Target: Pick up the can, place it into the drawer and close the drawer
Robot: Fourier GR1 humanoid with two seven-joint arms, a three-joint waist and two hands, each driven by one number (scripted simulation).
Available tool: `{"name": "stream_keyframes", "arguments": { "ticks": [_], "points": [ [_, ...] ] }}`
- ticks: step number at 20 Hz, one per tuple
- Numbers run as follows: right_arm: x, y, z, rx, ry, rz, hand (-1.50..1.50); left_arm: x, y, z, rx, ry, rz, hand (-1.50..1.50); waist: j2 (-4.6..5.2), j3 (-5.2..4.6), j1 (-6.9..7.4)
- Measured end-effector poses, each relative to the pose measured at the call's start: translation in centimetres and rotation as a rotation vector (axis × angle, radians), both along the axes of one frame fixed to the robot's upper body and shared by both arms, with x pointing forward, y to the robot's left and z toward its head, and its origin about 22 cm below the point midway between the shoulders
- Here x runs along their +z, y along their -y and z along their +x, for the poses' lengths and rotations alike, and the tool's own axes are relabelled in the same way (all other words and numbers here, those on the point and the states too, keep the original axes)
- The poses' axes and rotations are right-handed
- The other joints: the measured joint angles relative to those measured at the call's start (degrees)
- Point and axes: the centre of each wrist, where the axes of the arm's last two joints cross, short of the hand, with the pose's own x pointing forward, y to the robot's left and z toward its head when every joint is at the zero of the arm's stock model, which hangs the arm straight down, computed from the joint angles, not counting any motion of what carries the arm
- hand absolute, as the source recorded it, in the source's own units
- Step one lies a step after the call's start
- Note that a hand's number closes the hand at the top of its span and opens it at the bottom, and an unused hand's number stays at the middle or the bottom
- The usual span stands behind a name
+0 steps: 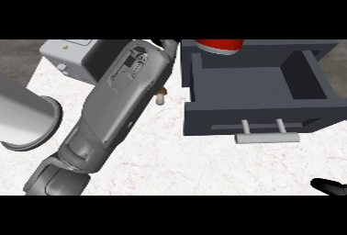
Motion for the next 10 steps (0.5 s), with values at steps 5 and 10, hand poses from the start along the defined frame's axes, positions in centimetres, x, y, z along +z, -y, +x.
{"name": "stream_keyframes", "arguments": {
  "ticks": [5,10],
  "points": [
    [0.0,0.2,0.2,0.012,0.011,-0.005,-1.50,1.8,1.9,0.7,0.008,-0.014,0.040,1.50,0.27,0.04,-1.13],
    [0.4,0.3,0.3,0.015,0.020,0.004,-1.50,3.0,3.2,1.2,0.018,-0.020,0.070,1.50,0.52,0.07,-1.95]
  ]
}}
